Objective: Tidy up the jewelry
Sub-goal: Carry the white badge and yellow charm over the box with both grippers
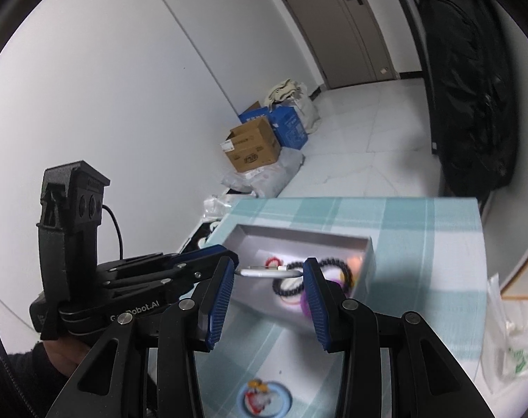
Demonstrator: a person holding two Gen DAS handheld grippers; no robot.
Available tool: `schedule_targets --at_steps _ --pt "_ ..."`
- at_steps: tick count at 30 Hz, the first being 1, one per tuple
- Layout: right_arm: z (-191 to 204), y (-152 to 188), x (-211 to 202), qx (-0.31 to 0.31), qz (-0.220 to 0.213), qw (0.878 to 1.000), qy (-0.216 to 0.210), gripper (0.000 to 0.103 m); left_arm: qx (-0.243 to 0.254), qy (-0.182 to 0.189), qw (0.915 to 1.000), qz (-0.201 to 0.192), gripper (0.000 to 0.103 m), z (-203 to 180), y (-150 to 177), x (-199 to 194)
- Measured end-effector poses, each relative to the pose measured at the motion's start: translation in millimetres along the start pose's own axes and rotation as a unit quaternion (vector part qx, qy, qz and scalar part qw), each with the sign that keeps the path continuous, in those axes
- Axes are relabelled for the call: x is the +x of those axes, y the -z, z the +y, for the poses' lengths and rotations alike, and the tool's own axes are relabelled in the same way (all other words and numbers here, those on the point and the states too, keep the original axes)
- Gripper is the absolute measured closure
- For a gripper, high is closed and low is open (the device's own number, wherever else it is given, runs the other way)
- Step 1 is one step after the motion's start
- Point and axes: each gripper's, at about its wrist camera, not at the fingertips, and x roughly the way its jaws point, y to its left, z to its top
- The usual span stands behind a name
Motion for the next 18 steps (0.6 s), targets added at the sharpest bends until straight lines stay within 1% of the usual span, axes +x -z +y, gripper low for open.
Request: schedule_targets --at_steps 6,8,13,18 --pt "-6.4 -18.5 17.7 -0.014 0.001 1.000 -0.004 0.063 -0.015 0.013 0.9998 0.003 0.091 10.2 -7.3 8.6" --pt "-9.6 -21.3 20.6 -0.012 0.001 1.000 -0.007 0.063 -0.023 0.025 0.9994 0.007 0.091 14.3 -10.7 14.3" --pt "-13.4 -23.2 29.4 -0.007 0.005 1.000 -0.014 0.063 -0.014 0.022 0.9995 0.016 0.091 14.8 -17.3 26.0" --pt "-18.4 -24.9 33.7 0.001 0.004 1.000 -0.017 0.063 -0.018 0.037 0.9988 0.025 0.091 16.5 -19.5 34.1"
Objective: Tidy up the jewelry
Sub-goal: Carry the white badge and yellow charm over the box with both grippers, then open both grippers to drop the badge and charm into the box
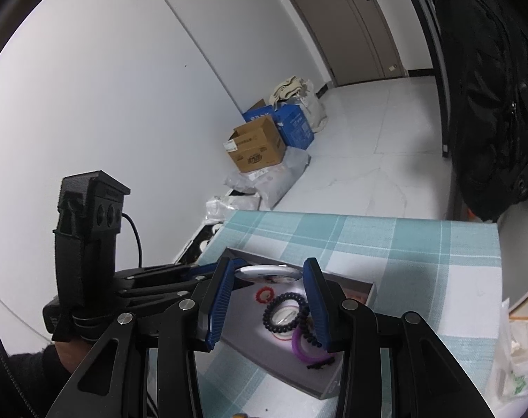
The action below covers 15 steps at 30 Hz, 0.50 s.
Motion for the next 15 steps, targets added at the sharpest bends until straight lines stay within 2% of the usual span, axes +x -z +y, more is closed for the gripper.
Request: schedule_targets --at_steps 9,15 --pt "-11.5 0.9 12.4 0.008 0.017 1.000 0.000 0.063 -0.008 0.022 0.9997 0.007 0.091 3.1 -2.1 9.1" --pt "-22.6 3.0 21.6 0.038 0.032 0.999 0.004 0.063 -0.003 0.018 0.9998 -0.004 0.091 1.9 1.5 11.9"
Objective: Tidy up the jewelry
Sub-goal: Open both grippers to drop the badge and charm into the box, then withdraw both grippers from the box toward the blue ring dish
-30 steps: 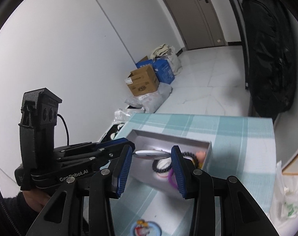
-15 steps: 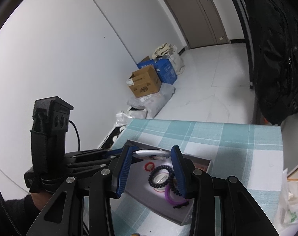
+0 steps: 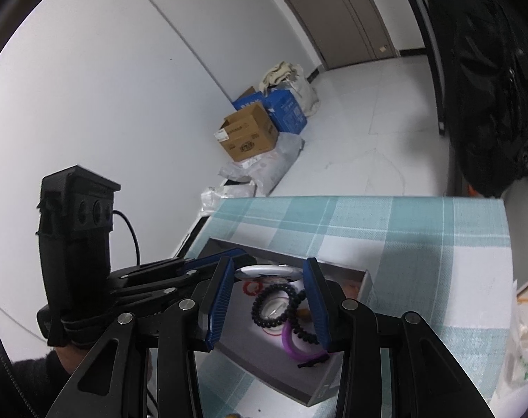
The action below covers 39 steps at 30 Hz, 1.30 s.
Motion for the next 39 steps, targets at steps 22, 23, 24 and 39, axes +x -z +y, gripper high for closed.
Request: schedule_targets --at_steps 22,23,24,39 --pt "-5.4 18.1 -42.1 0.036 -0.064 0.997 0.016 0.031 -0.036 -0.004 0.9989 -0.031 0.045 10.2 18.9 -37.0" --pt "-4.0 19.9 -44.7 0.033 -0.066 0.997 0.019 0.031 -0.037 -0.006 0.9987 -0.035 0.045 10.1 21.0 -39.9" --pt "-2.1 22.1 -47.4 0.031 -0.069 0.997 0.021 0.031 -0.041 -0.014 0.9983 -0.039 0.045 9.1 24.1 -43.2" --pt "14.9 60.6 -78.0 0.011 -0.076 0.996 0.052 0.017 -0.026 -0.027 0.9987 -0.036 0.043 -18.7 67.9 -70.8"
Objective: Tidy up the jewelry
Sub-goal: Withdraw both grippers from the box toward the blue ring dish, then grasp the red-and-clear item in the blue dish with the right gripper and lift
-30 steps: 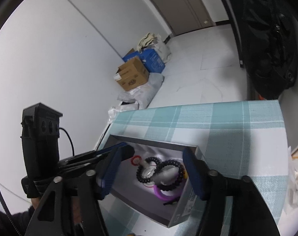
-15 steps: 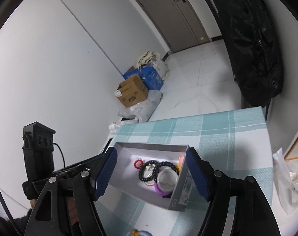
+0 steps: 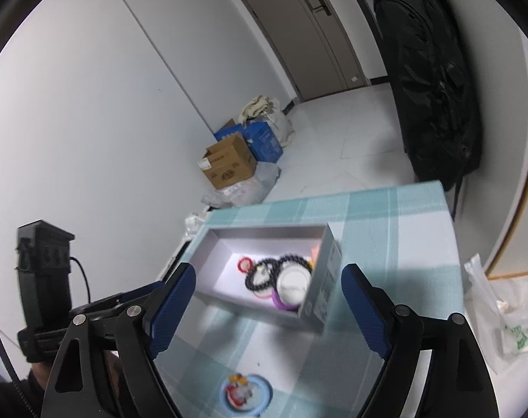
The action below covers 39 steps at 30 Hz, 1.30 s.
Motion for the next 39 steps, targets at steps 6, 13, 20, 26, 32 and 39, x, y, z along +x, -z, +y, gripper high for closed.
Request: schedule_targets --at_steps 6,13,20,26,32,39 --pt "6.6 15.0 -11.5 -0.011 0.008 1.000 0.012 0.016 0.016 -0.007 0.9996 0.023 0.043 -12.0 21.4 -2.0" --pt "7.7 43.0 -13.6 -0.009 0.048 0.999 0.023 0.016 -0.009 -0.001 0.9983 0.058 0.036 -14.3 53.1 -0.7" --pt "16.2 73.4 -4.8 -0.027 0.094 0.995 0.017 0.017 -0.009 -0.029 0.9962 0.082 0.036 -14.9 74.7 -3.7" --pt "29.9 87.7 8.3 -0.063 0.123 0.990 0.022 0.025 -0.016 -0.068 0.9921 0.105 0.035 -5.1 85.1 -2.3" --pt "49.4 95.1 22.8 -0.102 0.135 0.986 0.008 0.036 -0.010 -0.078 0.9931 0.087 0.035 -3.5 85.7 -12.4" --pt "65.1 105.3 38.3 -0.147 0.147 0.978 0.026 0.051 -0.018 -0.074 0.9936 0.083 0.035 4.4 84.9 -13.5"
